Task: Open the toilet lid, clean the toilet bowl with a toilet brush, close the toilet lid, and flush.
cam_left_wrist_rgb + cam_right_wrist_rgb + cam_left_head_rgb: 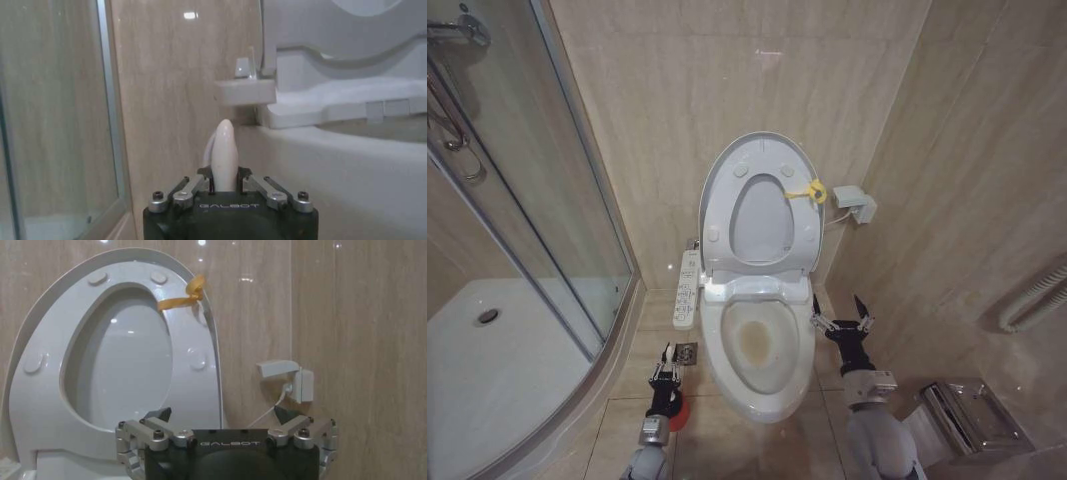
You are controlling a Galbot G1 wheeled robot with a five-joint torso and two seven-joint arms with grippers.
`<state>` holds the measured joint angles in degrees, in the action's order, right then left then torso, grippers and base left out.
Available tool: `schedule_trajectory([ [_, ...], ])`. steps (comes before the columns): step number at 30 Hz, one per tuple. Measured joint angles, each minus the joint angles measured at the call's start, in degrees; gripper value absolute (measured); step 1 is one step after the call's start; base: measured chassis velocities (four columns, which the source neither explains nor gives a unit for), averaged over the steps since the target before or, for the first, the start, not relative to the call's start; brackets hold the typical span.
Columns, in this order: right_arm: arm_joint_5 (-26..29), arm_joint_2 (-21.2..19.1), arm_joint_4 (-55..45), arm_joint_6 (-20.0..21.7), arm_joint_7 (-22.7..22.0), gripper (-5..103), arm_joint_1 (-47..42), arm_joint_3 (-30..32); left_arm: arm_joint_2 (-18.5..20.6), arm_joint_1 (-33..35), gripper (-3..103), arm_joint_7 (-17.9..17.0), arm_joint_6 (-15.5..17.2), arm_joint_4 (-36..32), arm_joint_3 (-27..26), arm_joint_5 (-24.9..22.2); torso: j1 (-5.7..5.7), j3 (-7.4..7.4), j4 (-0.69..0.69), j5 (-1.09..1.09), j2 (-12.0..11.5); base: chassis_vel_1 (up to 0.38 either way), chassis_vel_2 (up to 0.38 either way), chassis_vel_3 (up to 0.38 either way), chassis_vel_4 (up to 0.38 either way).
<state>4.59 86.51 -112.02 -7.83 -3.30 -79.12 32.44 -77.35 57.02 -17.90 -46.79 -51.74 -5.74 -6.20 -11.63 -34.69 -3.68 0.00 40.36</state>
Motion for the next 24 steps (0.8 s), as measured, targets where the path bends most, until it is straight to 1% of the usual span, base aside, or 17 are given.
schedule_trajectory([
  [3,0.0,0.0,0.0,0.0,0.0,100,0.0,0.0,0.0,-0.3,22,0.5,0.0,1.5,0.0,0.2,0.00,0.00,0.01,-0.01,0.0,0.000,0.000,0.000,0.000],
  [9,0.0,0.0,0.0,0.0,0.0,100,0.0,0.0,0.6,-2.1,22,0.8,0.0,6.2,-0.9,2.2,0.00,0.00,0.01,0.00,0.0,0.000,0.000,0.000,0.000],
  [13,0.0,0.0,0.0,0.0,0.0,100,0.0,0.0,1.1,-3.4,22,0.9,0.0,8.2,-1.2,2.3,0.00,0.00,0.01,0.00,0.0,0.000,0.000,0.000,0.000],
  [18,0.0,0.0,0.0,0.0,0.0,100,0.0,0.0,0.8,-4.1,22,0.9,-0.1,8.4,-1.1,2.3,0.00,0.00,0.01,0.00,0.0,0.000,0.000,0.000,0.000],
  [24,0.0,0.0,0.0,0.0,0.0,100,0.0,0.0,-0.9,-4.3,22,1.1,-0.1,8.9,-0.7,2.2,0.00,0.00,0.01,0.00,0.0,0.000,0.000,0.000,0.000],
])
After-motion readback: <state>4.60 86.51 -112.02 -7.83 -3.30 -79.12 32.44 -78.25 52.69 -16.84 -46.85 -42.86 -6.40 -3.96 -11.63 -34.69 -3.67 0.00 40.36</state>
